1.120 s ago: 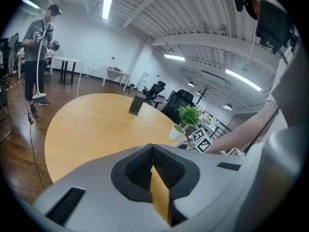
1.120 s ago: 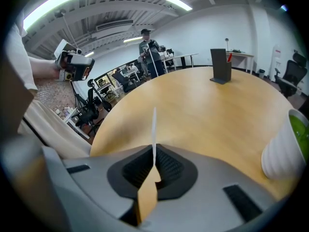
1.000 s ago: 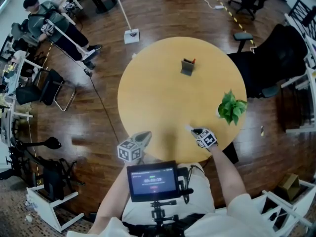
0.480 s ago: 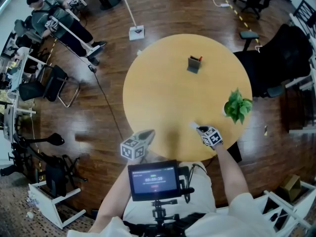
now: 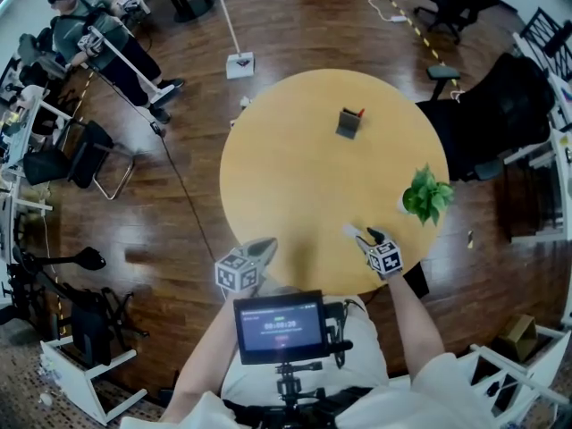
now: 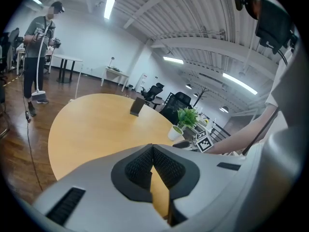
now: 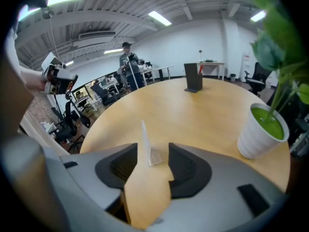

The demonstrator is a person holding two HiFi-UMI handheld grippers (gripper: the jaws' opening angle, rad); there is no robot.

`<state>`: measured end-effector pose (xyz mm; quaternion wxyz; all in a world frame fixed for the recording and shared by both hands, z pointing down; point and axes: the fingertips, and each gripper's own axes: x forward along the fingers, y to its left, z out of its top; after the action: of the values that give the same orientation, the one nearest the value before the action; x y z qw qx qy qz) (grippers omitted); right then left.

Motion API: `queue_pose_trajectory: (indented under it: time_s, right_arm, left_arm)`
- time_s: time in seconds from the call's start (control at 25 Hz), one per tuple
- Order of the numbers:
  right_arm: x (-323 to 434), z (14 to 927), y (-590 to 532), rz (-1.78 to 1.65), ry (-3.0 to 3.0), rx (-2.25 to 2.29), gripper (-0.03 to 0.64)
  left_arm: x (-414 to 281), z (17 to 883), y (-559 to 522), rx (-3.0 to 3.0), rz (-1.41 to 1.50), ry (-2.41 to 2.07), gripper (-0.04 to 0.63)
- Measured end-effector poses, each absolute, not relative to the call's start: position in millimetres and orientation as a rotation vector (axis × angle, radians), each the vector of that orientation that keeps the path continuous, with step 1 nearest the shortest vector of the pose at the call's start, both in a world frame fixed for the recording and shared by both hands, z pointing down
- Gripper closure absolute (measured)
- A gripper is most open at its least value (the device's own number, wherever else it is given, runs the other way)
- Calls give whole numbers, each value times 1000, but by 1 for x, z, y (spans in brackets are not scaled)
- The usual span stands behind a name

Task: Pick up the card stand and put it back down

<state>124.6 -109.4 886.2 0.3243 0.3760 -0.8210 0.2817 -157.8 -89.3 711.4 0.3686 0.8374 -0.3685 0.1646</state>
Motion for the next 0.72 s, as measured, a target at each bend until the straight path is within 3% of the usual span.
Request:
queue_pose_trajectory:
  time_s: [0.36,0.72]
  right_arm:
    - [118,835,-88,783,-2162,1287,390]
    - [78,770,-85,828,-2233,1570,466]
  left_arm:
    - [-176,708,-87,2206,389,-859,595]
    - [-208,699,-84,2265,382,-776,595]
